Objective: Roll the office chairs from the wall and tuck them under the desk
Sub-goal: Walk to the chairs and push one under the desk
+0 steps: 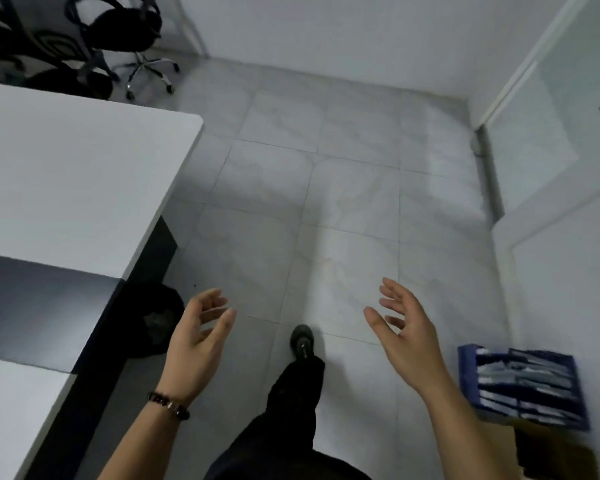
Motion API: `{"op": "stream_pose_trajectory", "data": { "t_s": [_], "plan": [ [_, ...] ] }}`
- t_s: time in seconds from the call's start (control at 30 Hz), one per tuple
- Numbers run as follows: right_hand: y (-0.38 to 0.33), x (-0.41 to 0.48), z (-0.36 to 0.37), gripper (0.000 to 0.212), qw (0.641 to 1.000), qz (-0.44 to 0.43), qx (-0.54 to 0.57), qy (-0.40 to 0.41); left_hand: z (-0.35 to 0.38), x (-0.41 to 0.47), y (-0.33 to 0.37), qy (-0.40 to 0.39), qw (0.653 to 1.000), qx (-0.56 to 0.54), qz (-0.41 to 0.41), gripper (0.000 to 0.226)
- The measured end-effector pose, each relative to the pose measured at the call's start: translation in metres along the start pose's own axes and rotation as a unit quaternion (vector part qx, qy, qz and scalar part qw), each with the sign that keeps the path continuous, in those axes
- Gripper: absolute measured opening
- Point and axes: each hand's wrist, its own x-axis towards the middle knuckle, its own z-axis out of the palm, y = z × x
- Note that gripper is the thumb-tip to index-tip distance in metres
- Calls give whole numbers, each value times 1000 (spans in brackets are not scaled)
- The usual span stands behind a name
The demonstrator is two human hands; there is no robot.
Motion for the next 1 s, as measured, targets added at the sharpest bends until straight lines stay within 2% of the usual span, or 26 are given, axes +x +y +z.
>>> {"op": "stream_pose_trajectory", "data": {
  "t_s": [0.2, 0.43, 0.63, 0.77, 1.0],
  "plan": [
    [-28, 189, -1, 52, 999, 2, -26, -43, 55, 171, 34, 23, 999, 6, -30, 32],
    [-83, 392, -14, 52, 1000, -17, -4, -10, 83, 386, 121, 15, 999, 27, 8, 33],
    [-85, 582, 22, 53, 1000, -18, 5, -25, 114, 566, 137, 27, 999, 40, -7, 35],
    [-122, 731, 55, 54, 997, -22, 3, -78, 121, 684, 158, 61, 997, 31, -43, 34],
    [-252, 947, 141, 52, 974, -95, -26, -204, 70, 838, 196, 180, 982, -3, -63, 35]
  ]
}}
